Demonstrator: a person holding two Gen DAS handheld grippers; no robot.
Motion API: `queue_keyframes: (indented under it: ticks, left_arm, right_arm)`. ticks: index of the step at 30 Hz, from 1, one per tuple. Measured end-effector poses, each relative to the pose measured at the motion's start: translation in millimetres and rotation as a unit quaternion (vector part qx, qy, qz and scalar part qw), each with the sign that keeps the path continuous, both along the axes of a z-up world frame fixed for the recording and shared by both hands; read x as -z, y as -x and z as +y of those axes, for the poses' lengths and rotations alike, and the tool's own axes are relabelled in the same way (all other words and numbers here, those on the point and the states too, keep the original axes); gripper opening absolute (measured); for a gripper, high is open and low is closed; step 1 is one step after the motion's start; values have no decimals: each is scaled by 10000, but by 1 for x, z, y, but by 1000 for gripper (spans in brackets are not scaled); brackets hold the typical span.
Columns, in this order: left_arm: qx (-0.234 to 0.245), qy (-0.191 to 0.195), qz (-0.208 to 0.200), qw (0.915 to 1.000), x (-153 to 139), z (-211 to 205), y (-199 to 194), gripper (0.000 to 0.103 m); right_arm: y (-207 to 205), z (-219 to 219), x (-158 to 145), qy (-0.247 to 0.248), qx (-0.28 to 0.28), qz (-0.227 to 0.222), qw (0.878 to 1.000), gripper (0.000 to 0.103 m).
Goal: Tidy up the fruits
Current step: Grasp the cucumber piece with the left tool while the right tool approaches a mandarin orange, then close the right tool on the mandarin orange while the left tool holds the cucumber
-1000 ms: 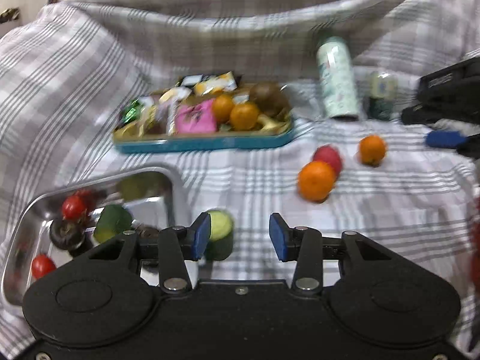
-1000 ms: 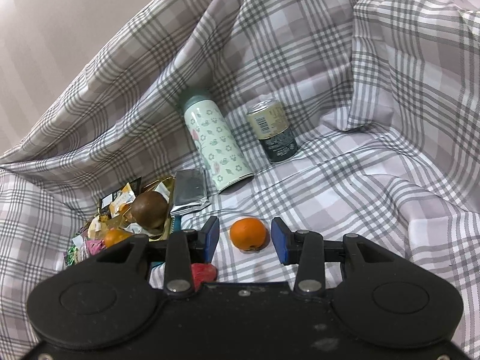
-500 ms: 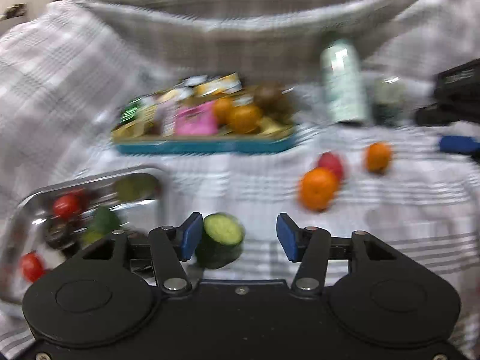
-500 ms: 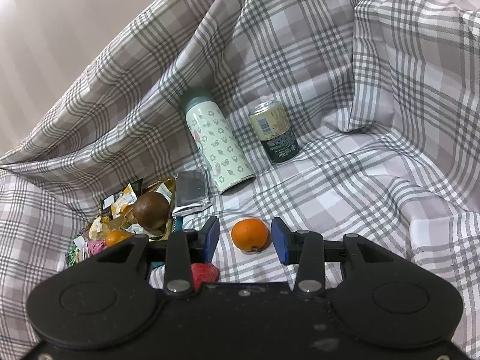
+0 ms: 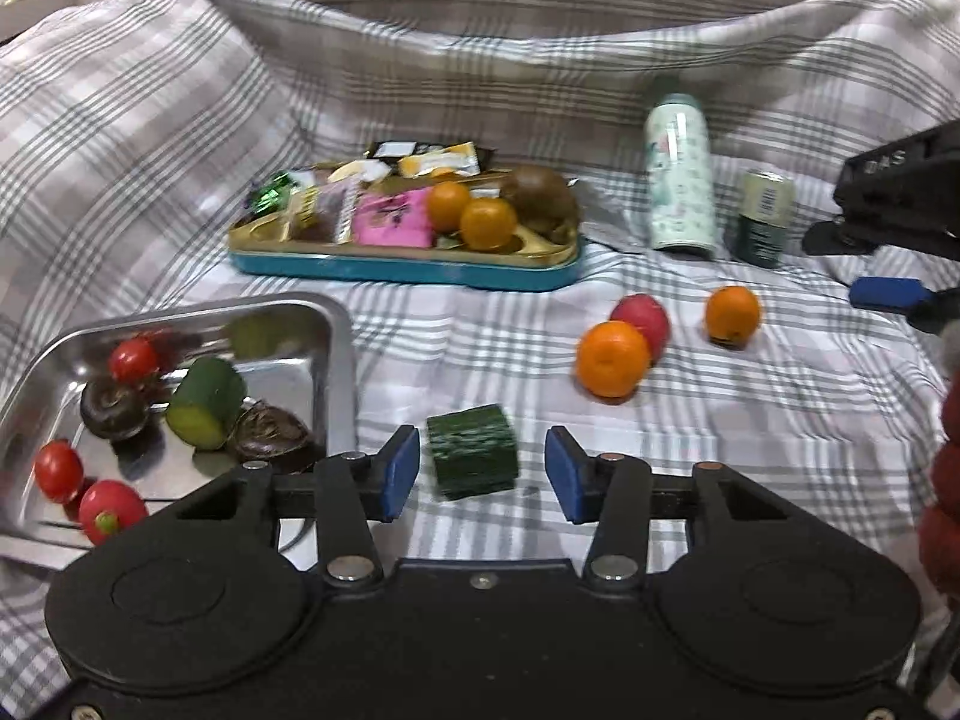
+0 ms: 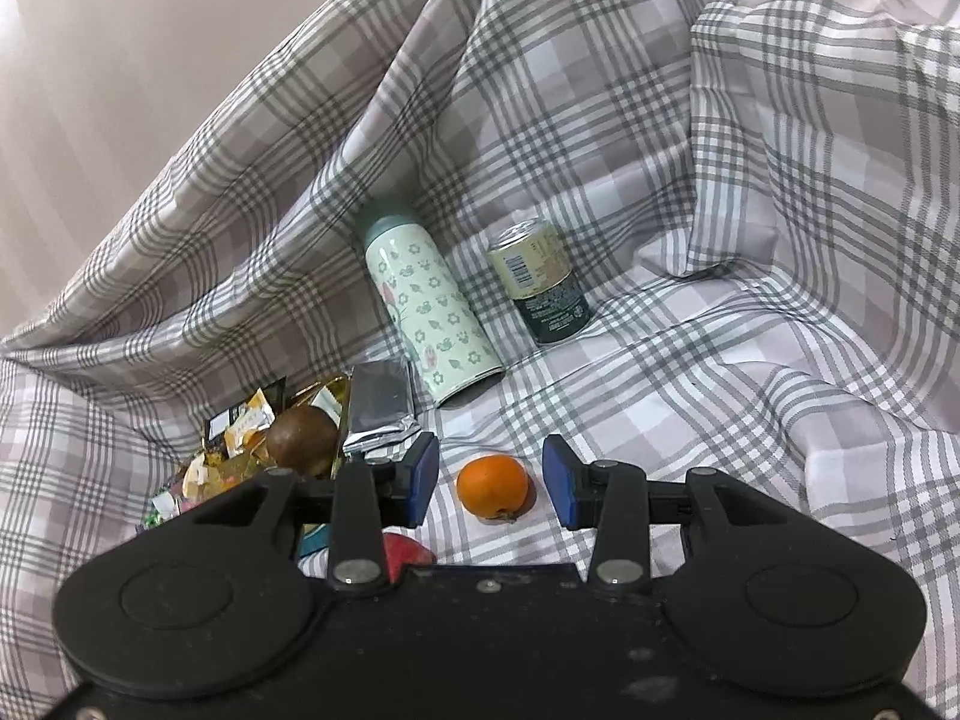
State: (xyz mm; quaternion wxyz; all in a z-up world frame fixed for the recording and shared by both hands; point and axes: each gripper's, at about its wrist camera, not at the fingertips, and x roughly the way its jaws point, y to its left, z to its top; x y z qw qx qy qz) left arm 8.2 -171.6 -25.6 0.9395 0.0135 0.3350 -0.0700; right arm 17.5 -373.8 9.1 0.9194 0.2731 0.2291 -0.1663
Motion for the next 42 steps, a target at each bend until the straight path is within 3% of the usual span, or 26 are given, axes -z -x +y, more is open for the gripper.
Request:
queue_keyframes:
  ticks: [8,12,16,19,25,36,42]
  left_arm:
    - [-220,-29,352,9991,10,-1,-19,54]
    - [-255,-63,448,9986,17,-5,-24,54]
    - [-265,-29,496,9984,19,-7,-31,54]
    - [-302,-55,524,9982,21,-6,-35,45]
    - [-303,247,464,9982,9,11,-35,44]
    - [-44,247,540,9982,8,16,-43,44]
    - [25,157,419,9990,10,13,-41,44]
  right_arm:
    - [-3,16,-1,474,-195,75,9987,42]
    - [-11,23,3,444,-699,257,9962,42]
    - [-18,34,8,738,-970,491,9913,42]
    - [-25,38,15,751,-1269,671,9868,42]
    - [-34,51,25,904,-1596,946,9785,42]
    - [-52,71,37,905,-1914,1114,9710,42]
    - [-62,73,47,536,-2072,1217,9692,42]
